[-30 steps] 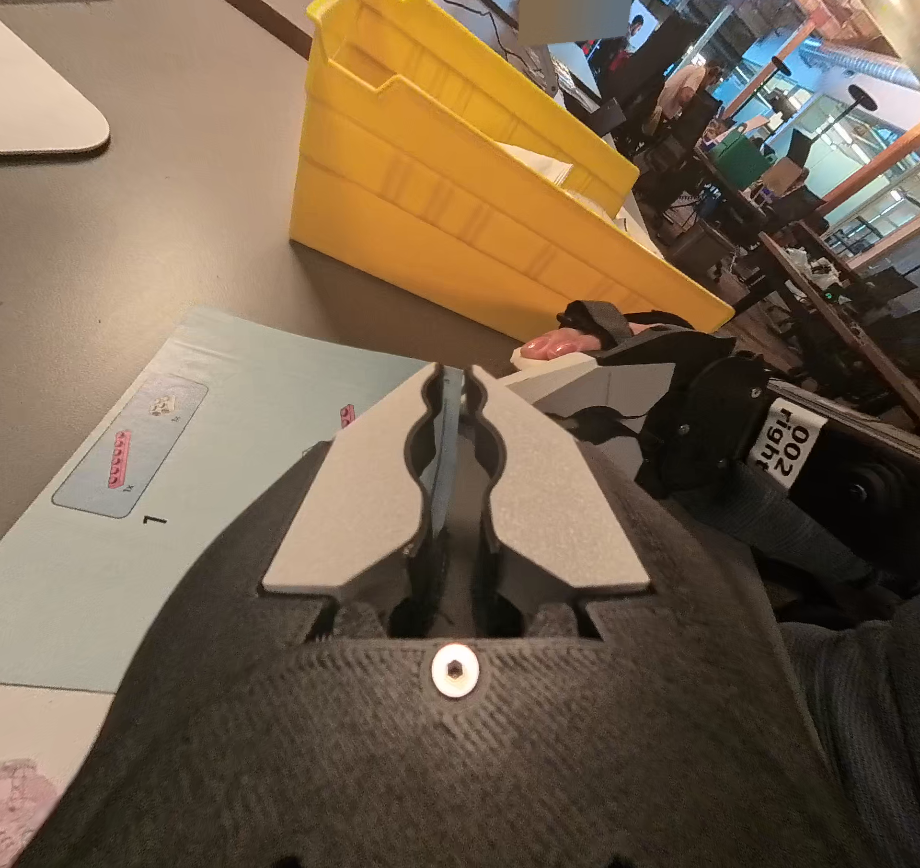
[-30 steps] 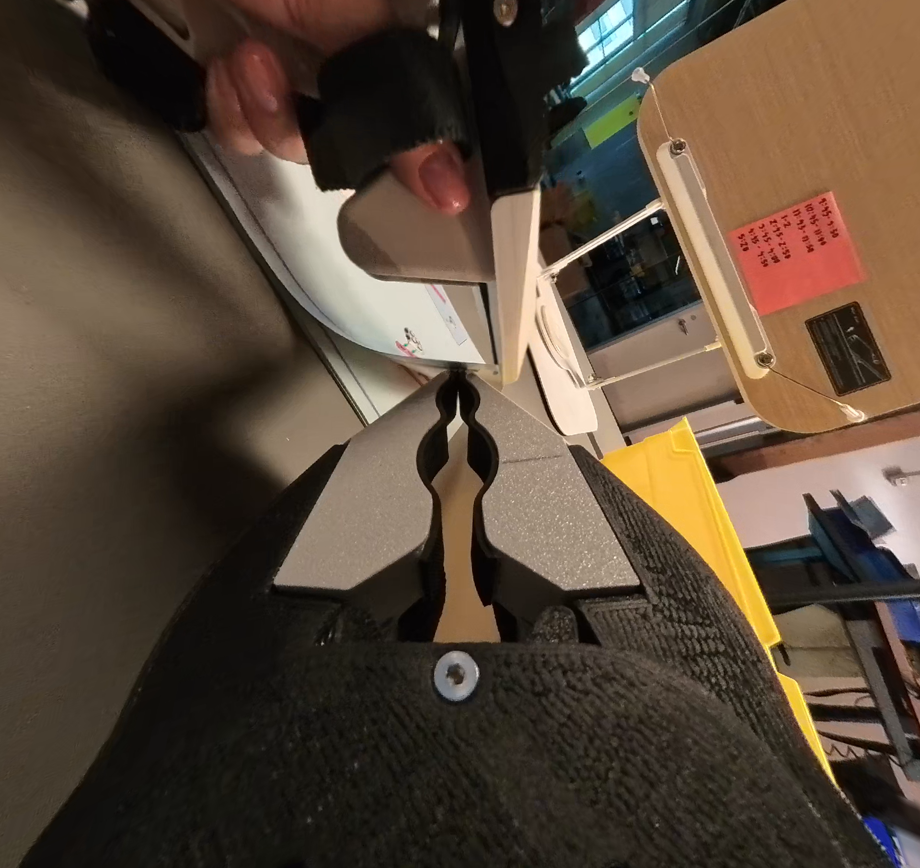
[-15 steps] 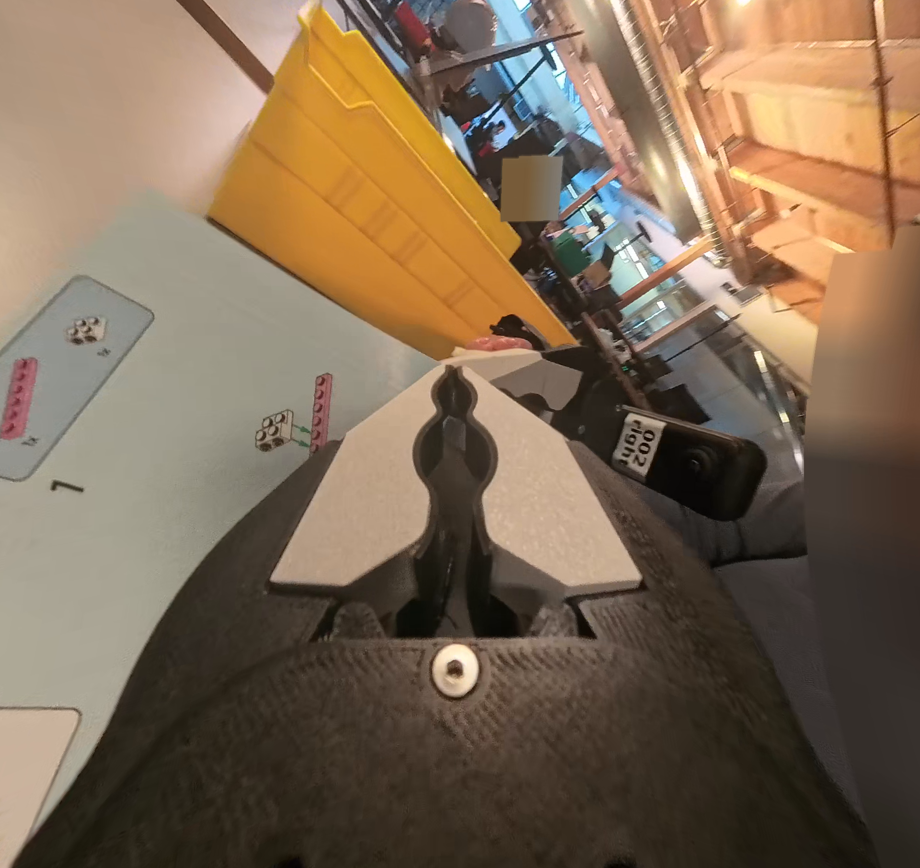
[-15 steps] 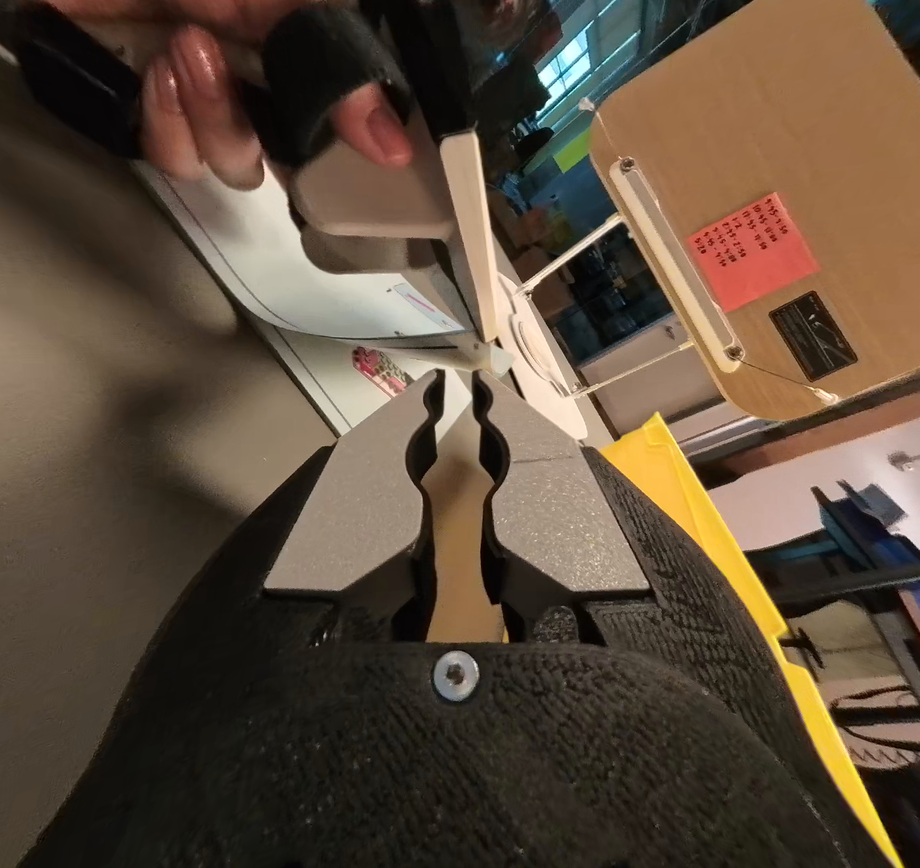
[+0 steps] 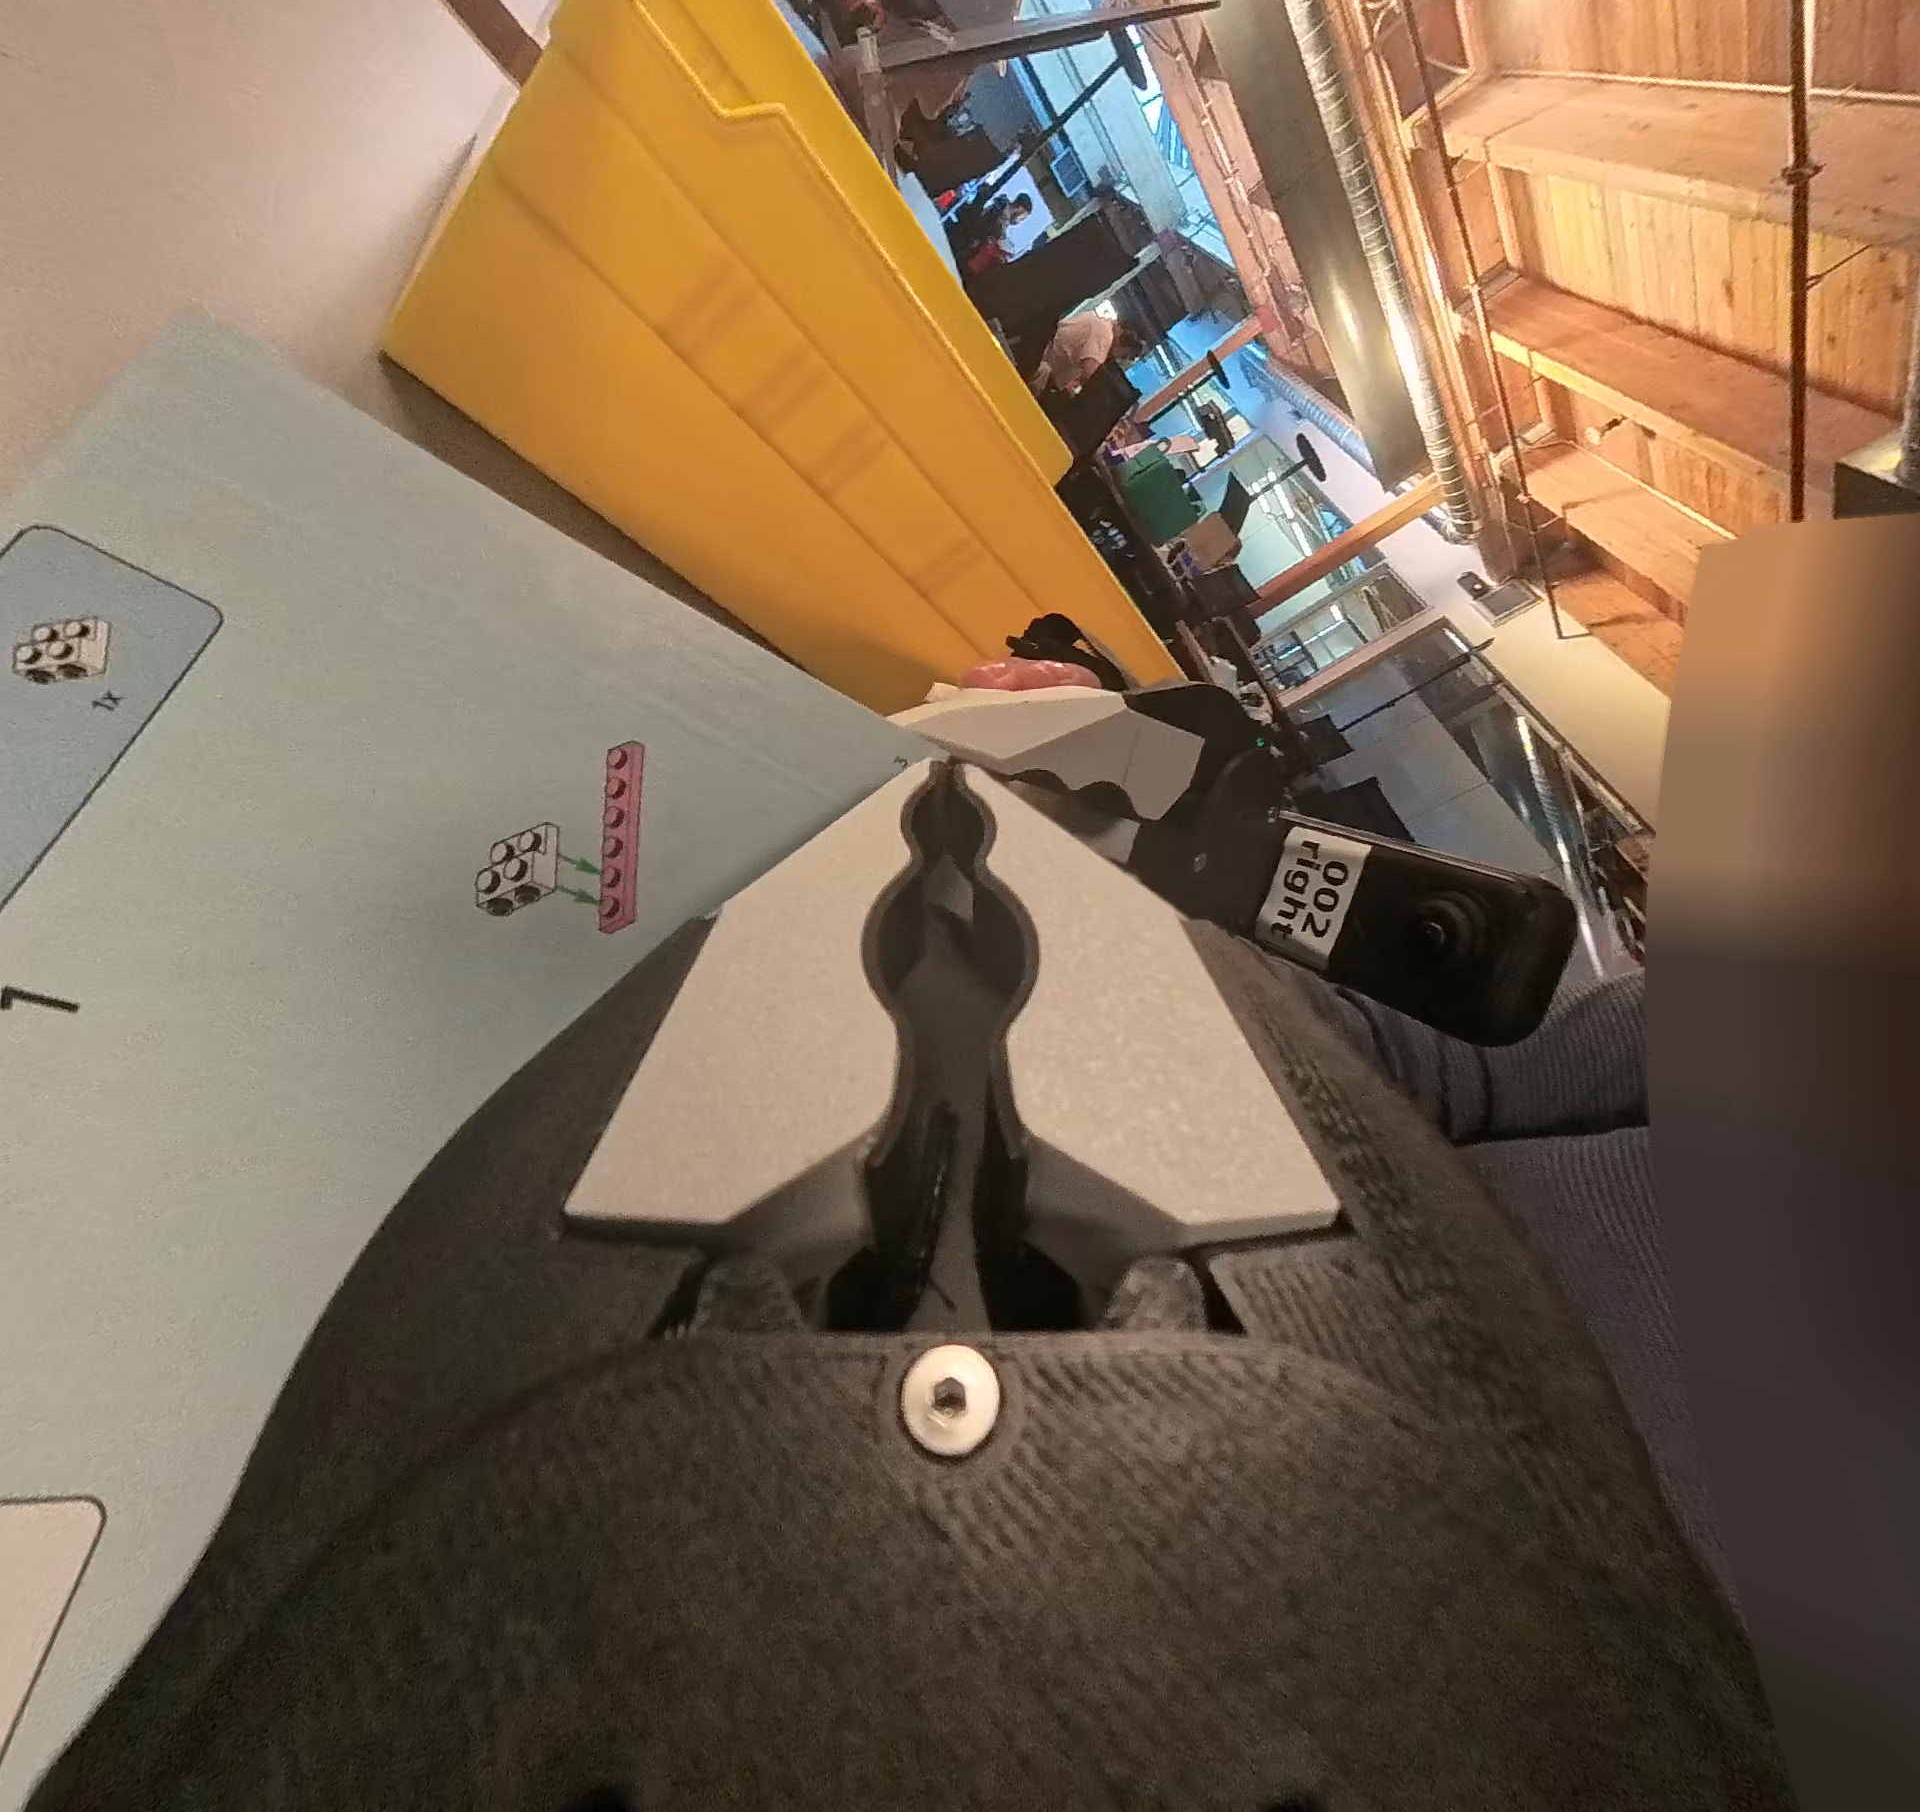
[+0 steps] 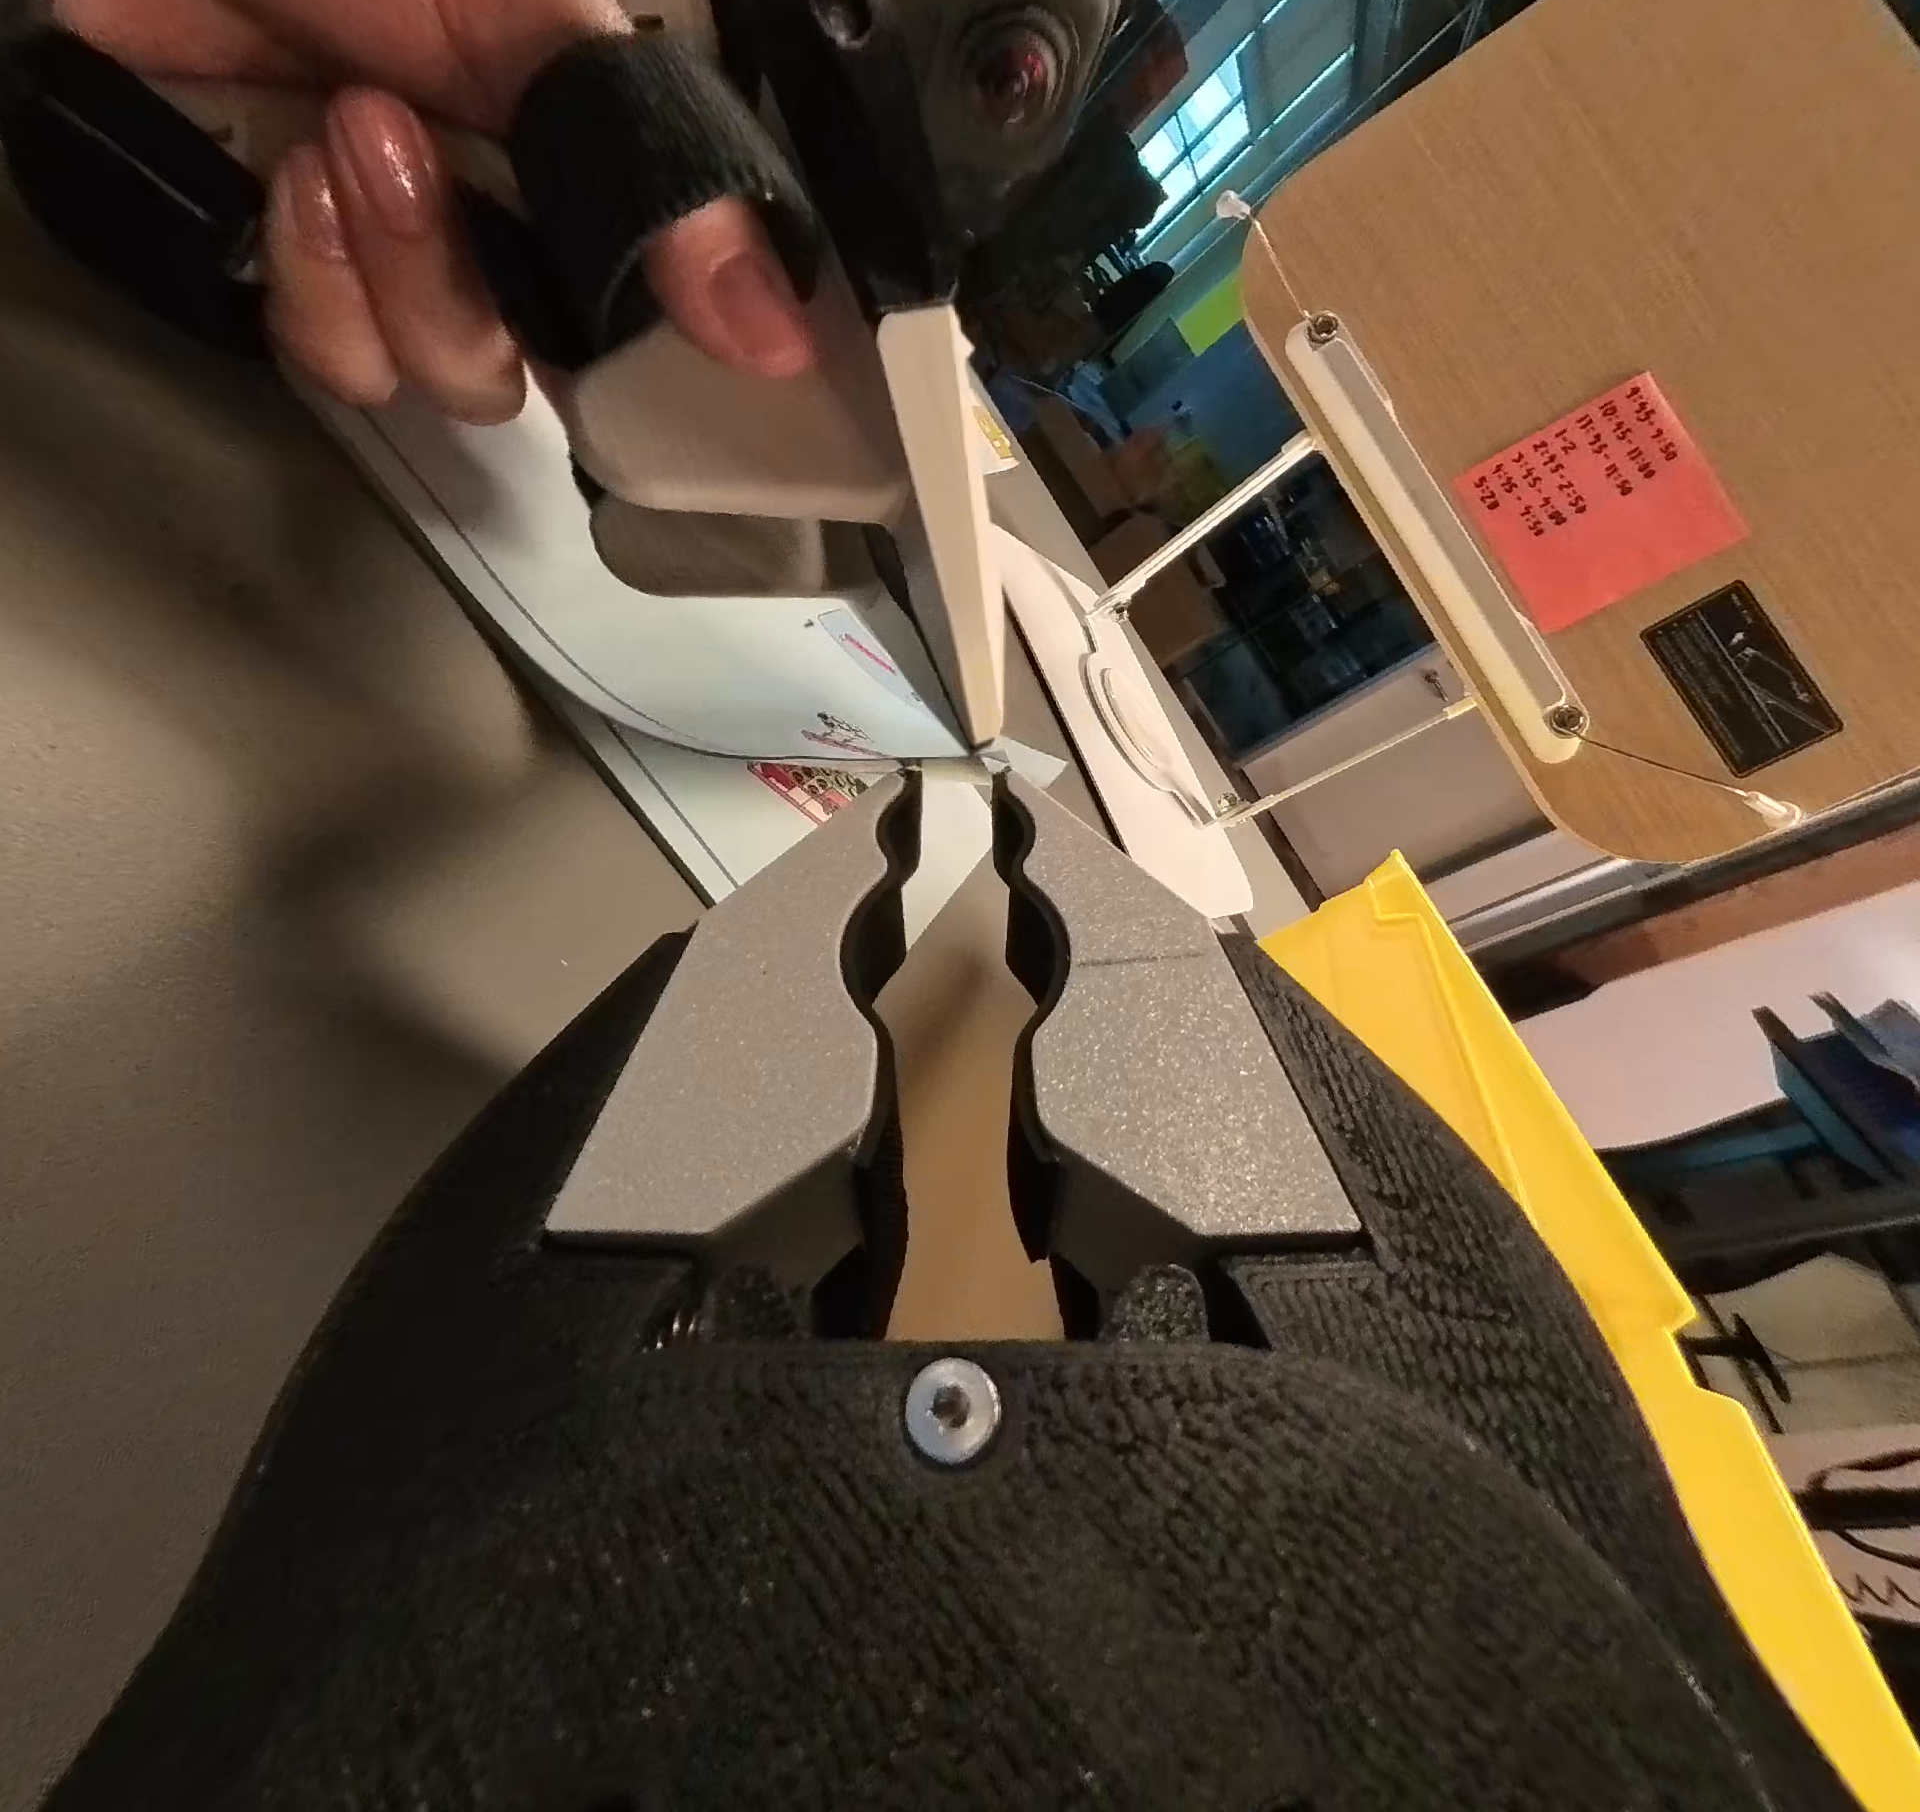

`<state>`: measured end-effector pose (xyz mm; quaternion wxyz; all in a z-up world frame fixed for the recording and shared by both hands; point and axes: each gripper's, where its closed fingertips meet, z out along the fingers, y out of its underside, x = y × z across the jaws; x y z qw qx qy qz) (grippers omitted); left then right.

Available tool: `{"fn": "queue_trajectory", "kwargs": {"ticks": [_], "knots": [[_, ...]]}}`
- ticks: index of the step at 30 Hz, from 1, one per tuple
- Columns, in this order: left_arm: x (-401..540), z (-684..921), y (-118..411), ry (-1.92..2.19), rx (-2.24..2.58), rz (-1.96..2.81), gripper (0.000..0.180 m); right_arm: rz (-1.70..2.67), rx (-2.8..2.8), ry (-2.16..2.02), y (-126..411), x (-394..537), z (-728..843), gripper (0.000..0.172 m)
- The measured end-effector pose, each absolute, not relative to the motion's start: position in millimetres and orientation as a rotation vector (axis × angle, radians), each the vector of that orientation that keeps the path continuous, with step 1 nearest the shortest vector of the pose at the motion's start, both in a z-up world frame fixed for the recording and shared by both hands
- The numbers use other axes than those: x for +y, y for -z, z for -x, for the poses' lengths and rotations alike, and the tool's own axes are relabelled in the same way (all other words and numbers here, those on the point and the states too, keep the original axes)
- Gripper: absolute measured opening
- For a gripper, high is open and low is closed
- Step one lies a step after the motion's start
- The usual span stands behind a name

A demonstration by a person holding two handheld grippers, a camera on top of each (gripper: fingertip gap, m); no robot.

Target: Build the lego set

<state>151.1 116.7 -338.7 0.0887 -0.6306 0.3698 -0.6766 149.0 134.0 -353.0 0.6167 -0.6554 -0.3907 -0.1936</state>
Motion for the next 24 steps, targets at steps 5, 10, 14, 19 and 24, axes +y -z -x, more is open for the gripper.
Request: {"fn": "queue_trajectory", "kwargs": {"ticks": [5,10,14,19,24], "knots": [[124,-152,340,1.895,1.098,1.860,0.000,1.513,-0.899,0.447,354,134,-150,0.011],[130,-150,345,1.667,1.195,1.809,0.023,1.520,-0.900,0.446,355,135,-150,0.011],[122,-153,351,1.627,1.272,1.799,0.025,1.523,-0.902,0.445,355,135,-150,0.010],[121,-153,353,1.630,1.278,1.814,0.011,1.523,-0.903,0.440,355,135,-149,0.009],[121,-150,348,1.734,1.245,1.805,0.000,1.524,-0.901,0.439,355,135,-150,0.009]]}}
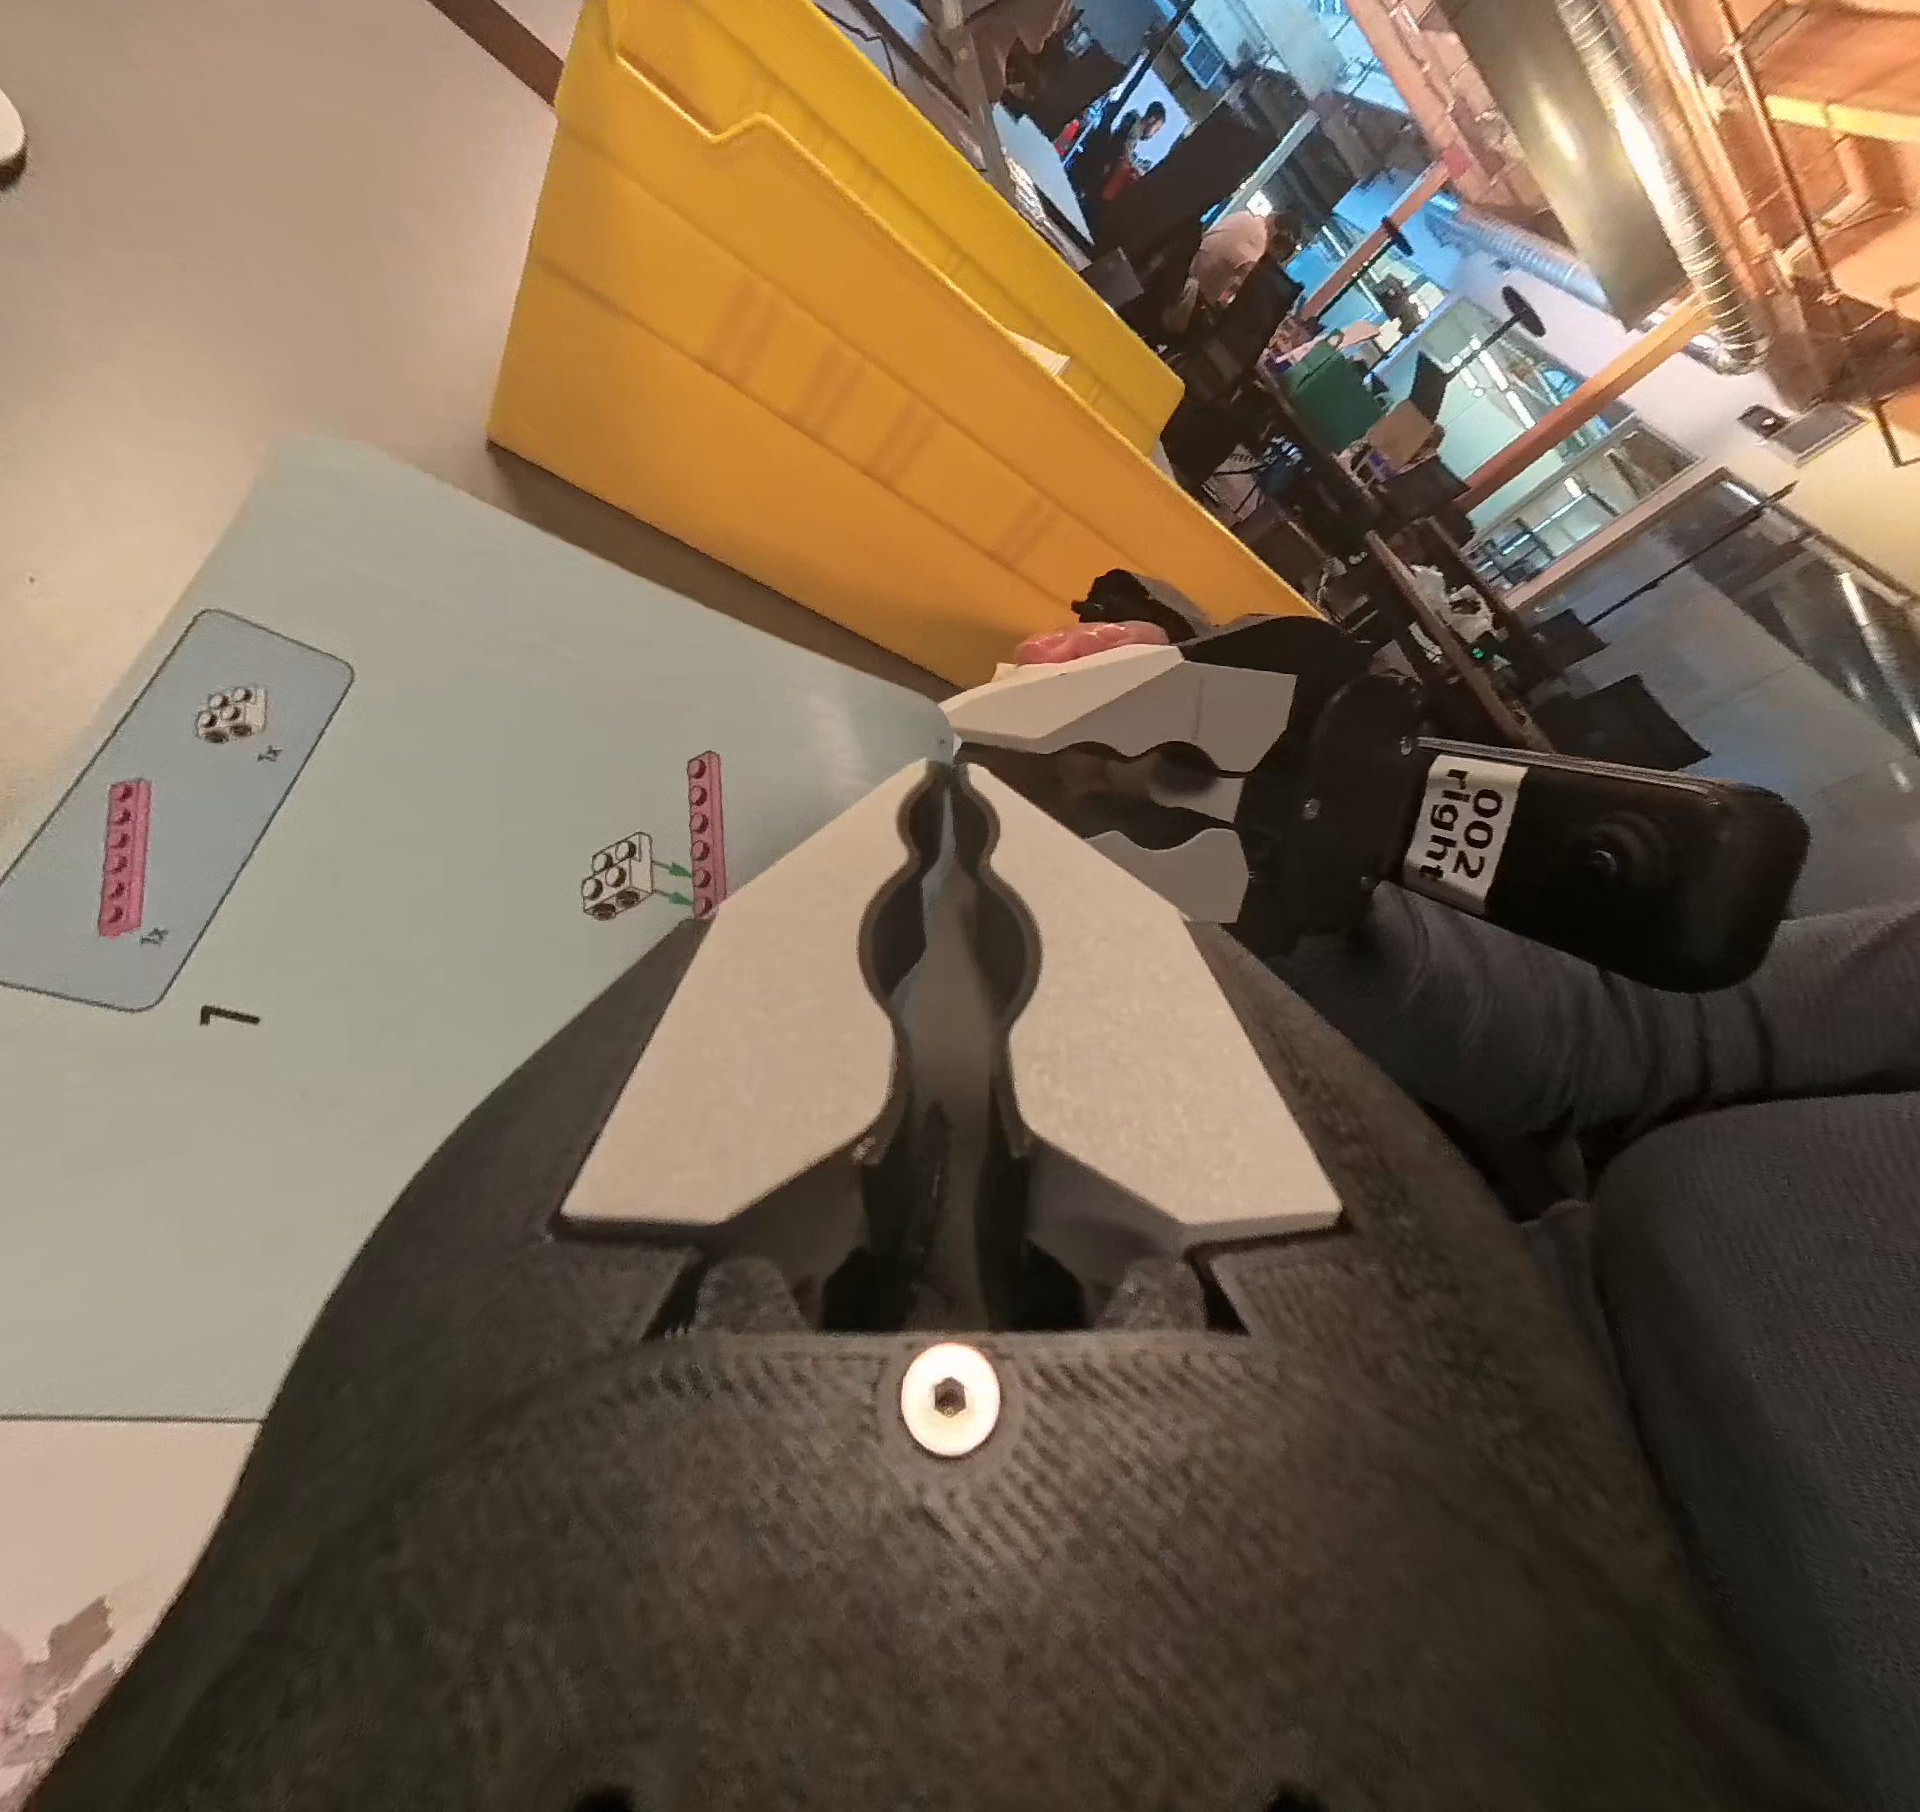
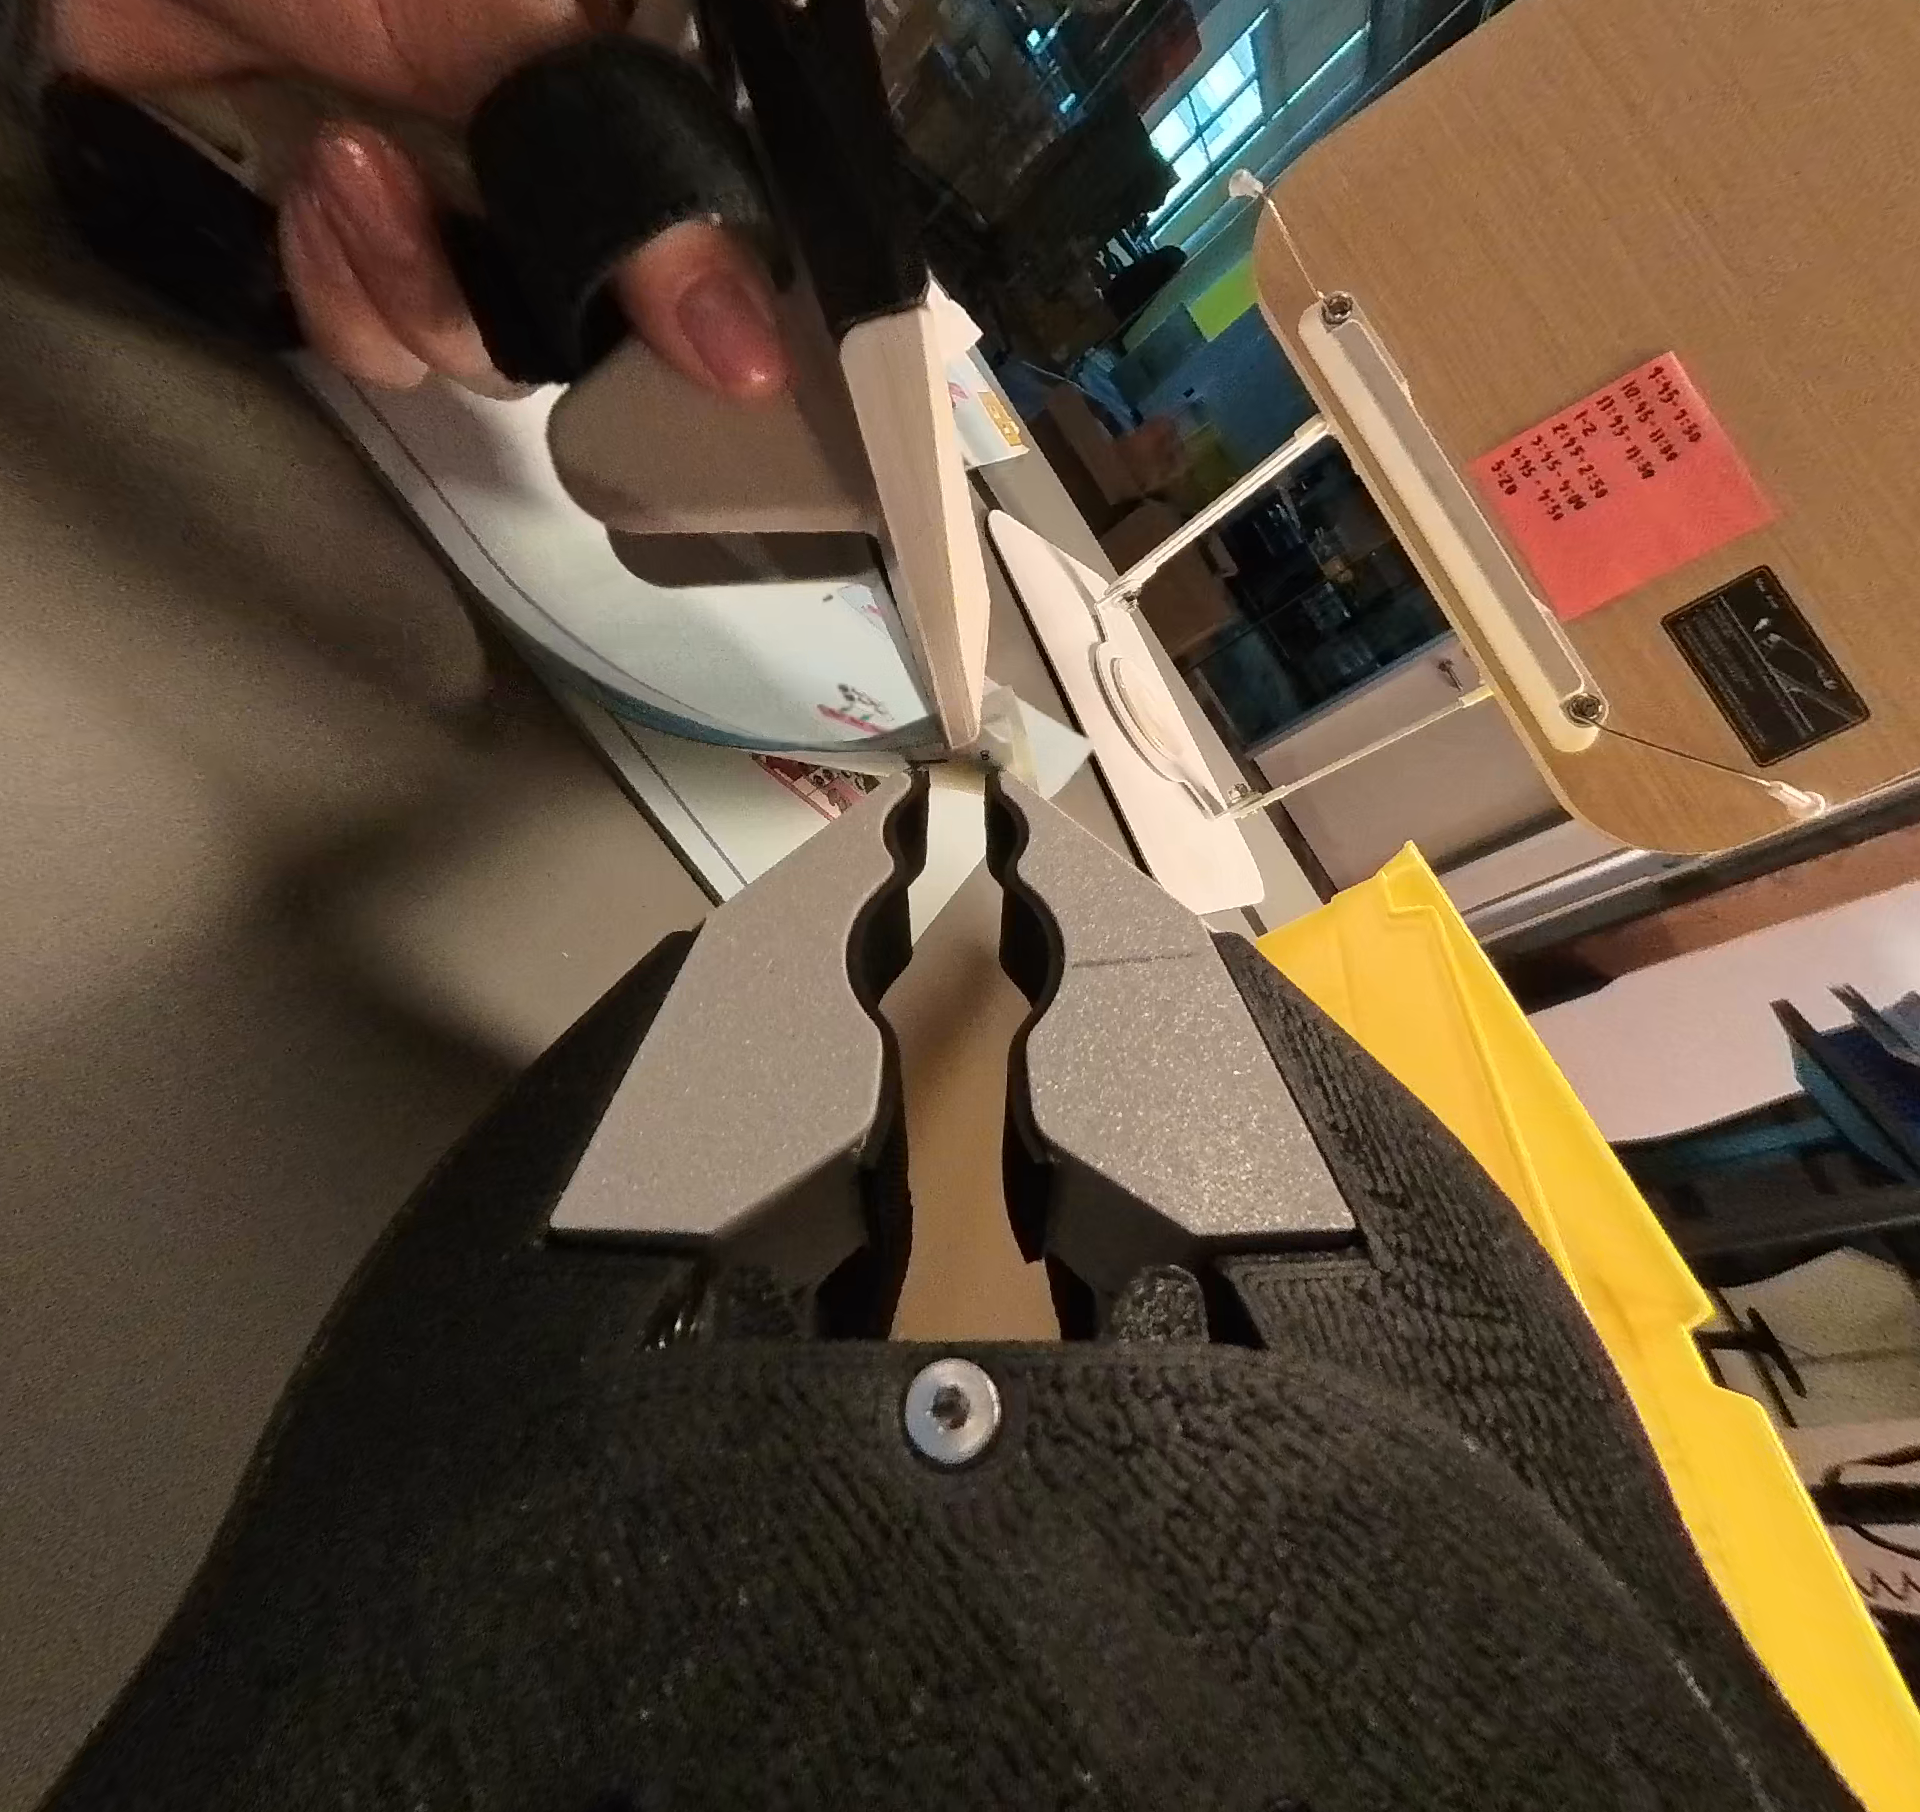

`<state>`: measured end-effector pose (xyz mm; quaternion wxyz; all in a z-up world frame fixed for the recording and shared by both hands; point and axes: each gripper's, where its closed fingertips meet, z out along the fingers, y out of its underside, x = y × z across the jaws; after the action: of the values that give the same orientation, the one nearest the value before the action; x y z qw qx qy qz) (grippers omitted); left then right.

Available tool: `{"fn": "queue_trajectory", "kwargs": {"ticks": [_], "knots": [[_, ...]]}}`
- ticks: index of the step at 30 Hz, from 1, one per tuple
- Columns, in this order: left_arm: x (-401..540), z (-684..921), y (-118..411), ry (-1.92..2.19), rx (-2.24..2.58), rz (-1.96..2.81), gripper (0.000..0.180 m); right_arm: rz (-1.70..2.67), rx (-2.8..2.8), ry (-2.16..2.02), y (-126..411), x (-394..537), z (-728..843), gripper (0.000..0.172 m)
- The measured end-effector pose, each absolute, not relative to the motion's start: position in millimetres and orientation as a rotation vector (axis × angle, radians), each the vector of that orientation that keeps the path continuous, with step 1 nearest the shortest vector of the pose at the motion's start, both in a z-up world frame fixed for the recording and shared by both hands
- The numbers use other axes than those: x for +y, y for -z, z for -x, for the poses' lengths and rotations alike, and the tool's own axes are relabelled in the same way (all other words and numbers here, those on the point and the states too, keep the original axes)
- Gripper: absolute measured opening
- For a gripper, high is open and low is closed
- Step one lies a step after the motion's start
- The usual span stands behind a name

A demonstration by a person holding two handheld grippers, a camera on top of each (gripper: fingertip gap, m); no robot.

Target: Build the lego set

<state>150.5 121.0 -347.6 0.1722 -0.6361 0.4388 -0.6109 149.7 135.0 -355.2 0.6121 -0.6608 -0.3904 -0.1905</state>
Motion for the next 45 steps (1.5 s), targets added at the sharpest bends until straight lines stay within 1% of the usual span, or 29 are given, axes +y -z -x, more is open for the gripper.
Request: {"fn": "queue_trajectory", "kwargs": {"ticks": [9,15,18,24,27,35,45], "knots": [[120,-149,345,1.765,1.251,1.792,0.000,1.519,-0.888,0.448,353,134,-152,0.009],[120,-146,342,1.812,1.245,1.786,0.000,1.493,-0.811,0.519,341,136,-162,0.009],[119,-145,341,1.851,1.241,1.785,0.000,1.457,-0.784,0.490,333,132,-161,0.009],[111,-140,334,1.961,1.269,1.749,0.000,1.413,-0.842,0.355,332,124,-144,0.016],[110,-137,330,2.012,1.260,1.734,0.000,1.391,-0.905,0.321,335,120,-134,0.022],[108,-136,333,2.005,1.298,1.744,0.000,1.352,-0.949,0.316,334,116,-125,0.028],[108,-137,341,1.951,1.317,1.797,0.000,1.407,-0.972,0.301,343,117,-125,0.025]]}}
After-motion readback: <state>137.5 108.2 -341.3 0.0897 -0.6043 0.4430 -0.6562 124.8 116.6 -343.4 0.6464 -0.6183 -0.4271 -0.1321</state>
